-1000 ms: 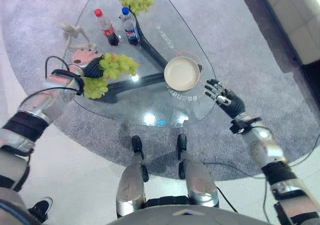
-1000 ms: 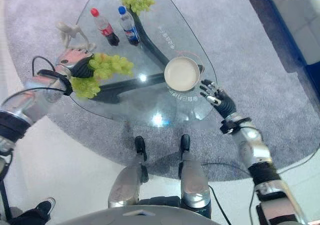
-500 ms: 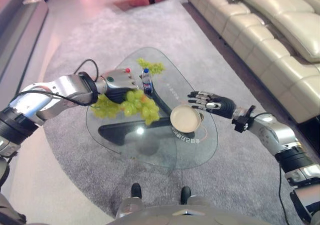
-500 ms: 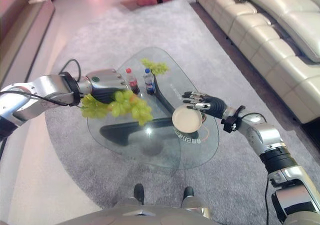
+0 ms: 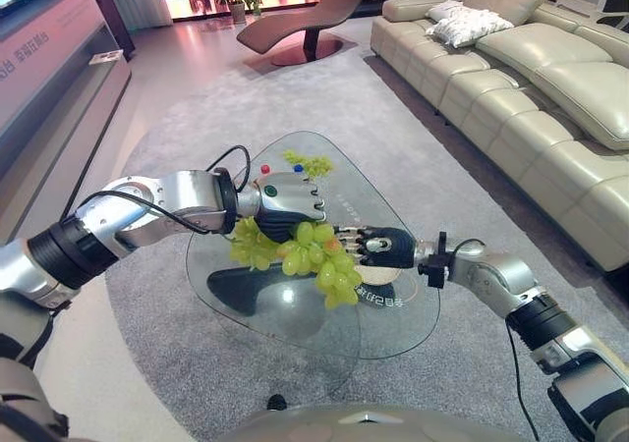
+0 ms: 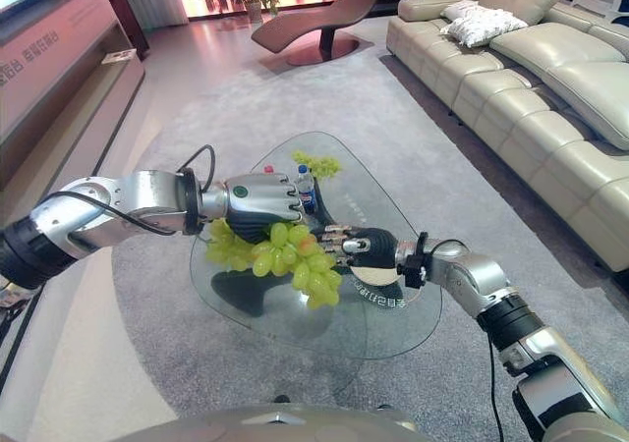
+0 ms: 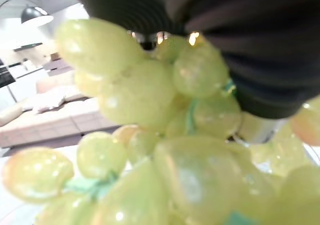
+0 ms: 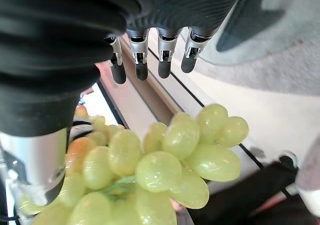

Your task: Pick up fruits into the plate

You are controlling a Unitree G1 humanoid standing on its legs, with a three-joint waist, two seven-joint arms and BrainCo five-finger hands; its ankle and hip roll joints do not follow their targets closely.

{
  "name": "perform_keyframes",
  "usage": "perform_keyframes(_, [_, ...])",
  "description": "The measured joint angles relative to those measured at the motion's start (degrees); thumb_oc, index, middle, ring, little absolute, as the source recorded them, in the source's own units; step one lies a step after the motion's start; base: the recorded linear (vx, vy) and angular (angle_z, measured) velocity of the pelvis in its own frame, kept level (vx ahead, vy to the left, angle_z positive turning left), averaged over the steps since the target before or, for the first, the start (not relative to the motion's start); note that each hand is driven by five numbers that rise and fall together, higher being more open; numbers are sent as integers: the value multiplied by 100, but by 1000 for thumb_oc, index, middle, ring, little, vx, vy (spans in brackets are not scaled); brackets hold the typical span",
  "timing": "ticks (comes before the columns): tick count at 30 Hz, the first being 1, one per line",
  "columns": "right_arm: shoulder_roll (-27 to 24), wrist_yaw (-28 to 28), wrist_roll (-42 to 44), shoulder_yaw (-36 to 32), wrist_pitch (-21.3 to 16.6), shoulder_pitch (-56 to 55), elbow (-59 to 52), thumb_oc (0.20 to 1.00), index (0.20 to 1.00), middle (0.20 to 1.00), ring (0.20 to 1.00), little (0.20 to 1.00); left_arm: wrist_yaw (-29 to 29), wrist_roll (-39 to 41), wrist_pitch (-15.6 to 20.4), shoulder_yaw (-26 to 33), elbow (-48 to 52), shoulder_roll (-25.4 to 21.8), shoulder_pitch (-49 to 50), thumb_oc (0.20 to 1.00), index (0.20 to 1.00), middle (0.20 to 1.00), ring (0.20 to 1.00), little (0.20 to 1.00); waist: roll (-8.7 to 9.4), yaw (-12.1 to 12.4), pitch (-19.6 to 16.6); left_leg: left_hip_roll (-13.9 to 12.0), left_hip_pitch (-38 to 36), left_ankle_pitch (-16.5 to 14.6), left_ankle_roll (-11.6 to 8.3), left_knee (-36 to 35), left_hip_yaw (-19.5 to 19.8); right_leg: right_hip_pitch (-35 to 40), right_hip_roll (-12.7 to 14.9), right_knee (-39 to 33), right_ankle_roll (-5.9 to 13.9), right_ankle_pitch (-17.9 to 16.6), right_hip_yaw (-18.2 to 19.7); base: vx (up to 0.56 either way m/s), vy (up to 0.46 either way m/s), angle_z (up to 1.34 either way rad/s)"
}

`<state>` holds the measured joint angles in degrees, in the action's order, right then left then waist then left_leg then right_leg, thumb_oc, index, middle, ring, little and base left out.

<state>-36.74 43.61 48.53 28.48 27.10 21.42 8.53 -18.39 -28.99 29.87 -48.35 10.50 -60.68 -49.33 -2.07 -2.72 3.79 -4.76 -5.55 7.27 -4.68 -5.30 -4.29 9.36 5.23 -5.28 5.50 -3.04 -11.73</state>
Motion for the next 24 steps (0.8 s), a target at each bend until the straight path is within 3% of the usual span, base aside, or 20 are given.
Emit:
perform_keyframes(8, [162,81,21,354,180,-7,-204,1000,1000,1000,1000,1000,-122,32,20,-148,195,210,-5,200,200,200,200,200,-40,-8,-37,5,-7,10,-7,8,0,3,3,0,4,2,1,0,0,0])
perform_keyframes(14, [189,435,219,613,542,-145,-464,1000,1000,1000,1000,1000,-140,17,-4,-152,217,223,-5,200,200,200,200,200,-49,-11,-43,2,-12,8,-6,5,-5,0,1,0,4,3,16,0,0,0])
perform_keyframes(24, [225,692,443,977,891,-167,-705,1000,1000,1000,1000,1000,-223,-37,-226,-295,195,224,-5,200,200,200,200,200,-50,-7,-44,1,-17,1,0,3,-30,-7,1,0,10,6,41,-3,-1,0])
